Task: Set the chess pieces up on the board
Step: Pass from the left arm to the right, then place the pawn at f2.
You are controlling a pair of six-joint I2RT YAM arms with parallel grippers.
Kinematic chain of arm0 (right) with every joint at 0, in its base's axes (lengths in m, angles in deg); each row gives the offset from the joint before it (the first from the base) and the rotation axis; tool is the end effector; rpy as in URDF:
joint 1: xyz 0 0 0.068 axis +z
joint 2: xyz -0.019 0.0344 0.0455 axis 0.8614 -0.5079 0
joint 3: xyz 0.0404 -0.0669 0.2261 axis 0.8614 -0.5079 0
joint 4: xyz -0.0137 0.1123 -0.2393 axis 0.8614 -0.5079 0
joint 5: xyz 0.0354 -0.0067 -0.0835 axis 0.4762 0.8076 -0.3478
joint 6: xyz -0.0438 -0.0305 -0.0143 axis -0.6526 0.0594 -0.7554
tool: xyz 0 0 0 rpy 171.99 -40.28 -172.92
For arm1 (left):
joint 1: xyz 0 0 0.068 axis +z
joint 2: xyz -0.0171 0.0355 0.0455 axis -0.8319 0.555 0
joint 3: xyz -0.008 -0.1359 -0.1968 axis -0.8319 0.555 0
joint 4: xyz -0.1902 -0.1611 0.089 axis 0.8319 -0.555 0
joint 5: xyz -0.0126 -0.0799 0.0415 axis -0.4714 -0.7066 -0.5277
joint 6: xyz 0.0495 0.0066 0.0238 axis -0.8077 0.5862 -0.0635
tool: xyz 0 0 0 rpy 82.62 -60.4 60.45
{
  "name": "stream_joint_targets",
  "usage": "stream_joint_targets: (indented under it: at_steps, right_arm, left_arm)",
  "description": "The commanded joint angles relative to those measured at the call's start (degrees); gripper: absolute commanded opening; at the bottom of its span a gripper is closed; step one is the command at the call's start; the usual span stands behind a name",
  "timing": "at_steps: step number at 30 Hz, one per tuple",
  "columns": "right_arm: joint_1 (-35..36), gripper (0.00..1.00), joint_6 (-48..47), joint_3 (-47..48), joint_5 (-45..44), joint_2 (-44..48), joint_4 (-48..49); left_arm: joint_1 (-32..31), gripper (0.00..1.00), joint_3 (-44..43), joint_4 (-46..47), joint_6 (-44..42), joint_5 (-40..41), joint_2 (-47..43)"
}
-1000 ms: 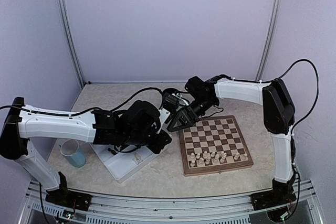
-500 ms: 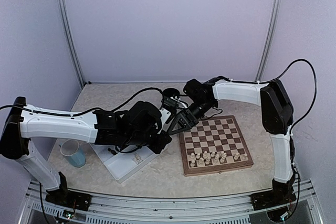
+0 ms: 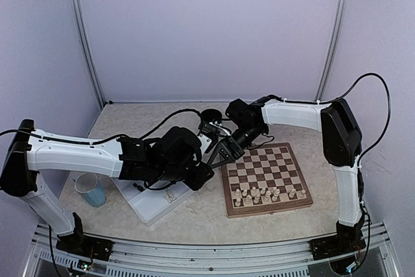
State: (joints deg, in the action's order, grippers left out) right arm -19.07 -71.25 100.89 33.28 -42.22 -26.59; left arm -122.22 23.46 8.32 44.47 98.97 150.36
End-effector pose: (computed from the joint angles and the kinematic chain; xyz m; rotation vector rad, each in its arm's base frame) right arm 0.2918 0.2947 0.1728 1.4935 -2.0854 -1.7975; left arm 0.1518 -0.3184 0.2036 0.8892 2.1766 -0.4512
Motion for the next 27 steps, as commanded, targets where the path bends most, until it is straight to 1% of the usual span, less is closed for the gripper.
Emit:
stream_joint_targets:
  at_steps: [1,3,6,9,11,14,18,21,24,27]
  right_arm:
    - [-0.74,0.09,-0.99,0.36,-4.27,1.22,-0.16]
    - [-2.29,0.09,-1.12,-0.62,-6.08,2.83,0.33]
    - [-5.37,0.09,-1.84,-3.02,-9.95,6.31,0.91]
    - [-8.23,0.09,-4.34,-5.11,-17.05,9.56,-0.96]
    - [-10.31,0.09,-6.09,-7.64,-21.97,12.28,-1.60]
    - [-14.60,0.09,-7.32,-13.48,-27.10,17.14,-1.08]
    - [-19.72,0.09,-9.98,-22.80,-36.51,25.20,-0.38]
    - [-22.98,0.09,-12.05,-29.93,-41.80,31.42,0.74]
    - [-24.23,0.10,-14.25,-35.57,-44.20,36.19,1.17]
    - [-24.23,0.11,-17.68,-39.92,-42.82,39.15,1.29]
  left_arm:
    - [-0.52,0.47,-1.37,1.29,-0.06,4.17,-0.06]
    - [-0.55,0.51,-0.77,1.48,-0.30,5.44,-1.46]
    - [-0.52,0.53,-0.03,1.74,-1.26,7.86,-3.89]
    - [-0.55,0.55,0.66,2.88,-3.38,12.50,-6.28]
    - [-0.24,0.60,0.67,4.08,-4.82,17.37,-6.95]
    - [1.32,0.67,-0.15,6.61,-6.80,21.63,-6.65]
    - [3.76,0.69,-4.03,7.91,-7.27,22.19,-4.47]
    - [4.70,0.70,-7.65,6.44,-7.49,20.64,-1.29]
    - [4.59,0.70,-9.94,5.66,-8.71,18.74,1.66]
    - [4.30,0.70,-11.57,5.00,-9.09,17.82,4.00]
